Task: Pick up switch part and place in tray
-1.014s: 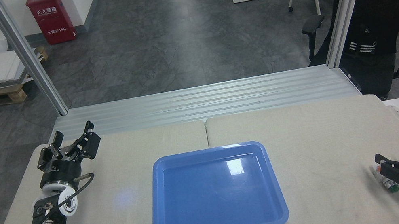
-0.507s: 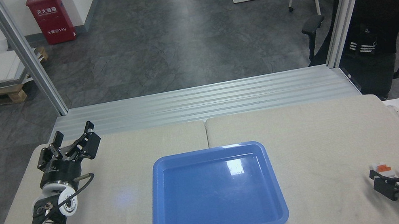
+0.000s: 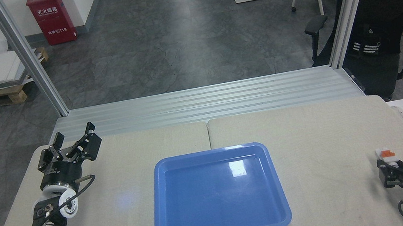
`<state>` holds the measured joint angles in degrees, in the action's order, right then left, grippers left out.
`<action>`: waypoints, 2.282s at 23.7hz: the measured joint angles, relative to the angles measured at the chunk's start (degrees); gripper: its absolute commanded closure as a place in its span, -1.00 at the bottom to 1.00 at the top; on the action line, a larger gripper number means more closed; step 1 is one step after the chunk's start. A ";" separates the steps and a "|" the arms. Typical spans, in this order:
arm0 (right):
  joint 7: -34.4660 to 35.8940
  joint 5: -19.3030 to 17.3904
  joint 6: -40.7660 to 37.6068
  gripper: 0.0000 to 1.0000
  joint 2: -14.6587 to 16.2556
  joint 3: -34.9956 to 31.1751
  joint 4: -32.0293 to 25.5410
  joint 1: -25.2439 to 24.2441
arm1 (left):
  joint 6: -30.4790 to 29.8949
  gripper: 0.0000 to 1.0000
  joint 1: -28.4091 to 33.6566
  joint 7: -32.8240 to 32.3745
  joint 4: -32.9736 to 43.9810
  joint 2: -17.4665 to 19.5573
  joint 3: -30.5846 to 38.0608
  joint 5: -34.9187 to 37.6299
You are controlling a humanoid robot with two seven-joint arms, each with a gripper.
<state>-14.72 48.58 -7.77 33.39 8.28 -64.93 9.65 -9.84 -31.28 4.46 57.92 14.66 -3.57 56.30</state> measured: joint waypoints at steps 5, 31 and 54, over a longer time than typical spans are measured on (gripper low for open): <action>-0.66 -0.38 -3.26 0.58 -6.40 -2.59 -10.38 3.84 | 0.00 -1.00 0.00 -0.01 0.00 0.01 0.00 0.04; -18.74 17.53 32.63 -0.91 -33.13 32.76 -11.26 12.03 | 0.00 -1.00 -0.01 0.03 0.00 0.01 -0.02 0.01; 11.83 13.47 -8.61 -0.97 -15.50 -2.08 7.90 24.46 | -0.08 -1.00 -0.01 0.04 0.00 0.01 0.00 0.01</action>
<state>-2.89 62.05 -16.37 17.89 6.20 -57.04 34.11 -9.92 -31.29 4.50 57.92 14.68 -3.56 56.31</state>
